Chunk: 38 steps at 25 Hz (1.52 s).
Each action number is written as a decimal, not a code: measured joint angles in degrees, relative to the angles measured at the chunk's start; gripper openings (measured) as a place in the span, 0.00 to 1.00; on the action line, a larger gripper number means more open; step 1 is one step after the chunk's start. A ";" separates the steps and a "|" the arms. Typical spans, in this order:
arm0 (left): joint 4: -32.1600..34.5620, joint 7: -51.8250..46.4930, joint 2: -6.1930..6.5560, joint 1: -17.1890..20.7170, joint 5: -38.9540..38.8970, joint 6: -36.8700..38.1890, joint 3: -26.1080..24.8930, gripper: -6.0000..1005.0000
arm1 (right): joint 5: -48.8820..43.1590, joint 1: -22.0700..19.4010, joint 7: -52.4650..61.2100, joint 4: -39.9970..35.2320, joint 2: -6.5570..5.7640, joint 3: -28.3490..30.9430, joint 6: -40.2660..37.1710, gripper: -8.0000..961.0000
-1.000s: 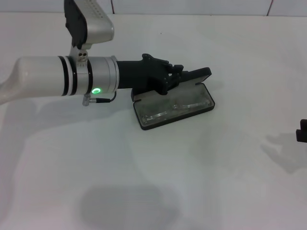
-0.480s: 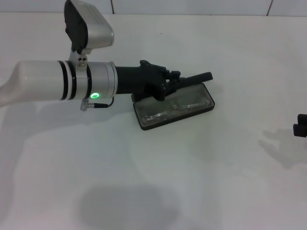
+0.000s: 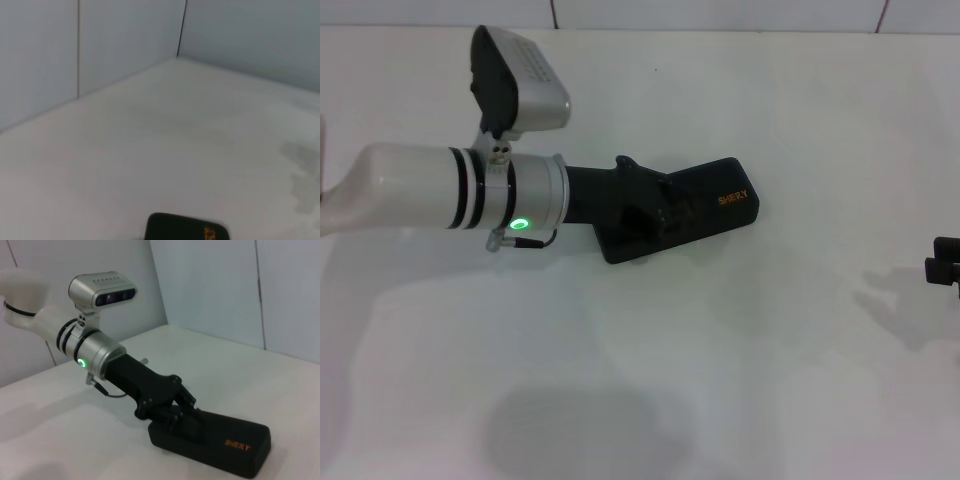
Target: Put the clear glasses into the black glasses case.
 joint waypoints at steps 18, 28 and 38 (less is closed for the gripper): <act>19.56 -0.71 2.07 12.86 -8.02 35.50 -3.15 0.35 | 12.17 2.59 -6.98 9.24 0.00 -0.42 -8.59 0.26; 28.33 -6.82 3.11 21.60 -10.72 48.69 -11.80 0.55 | 20.62 9.13 -11.46 15.50 0.35 -8.69 -13.16 0.62; 27.20 -4.20 3.42 23.72 -10.17 50.10 -11.78 0.60 | 21.14 12.47 -11.71 18.23 0.53 -10.65 -13.80 0.73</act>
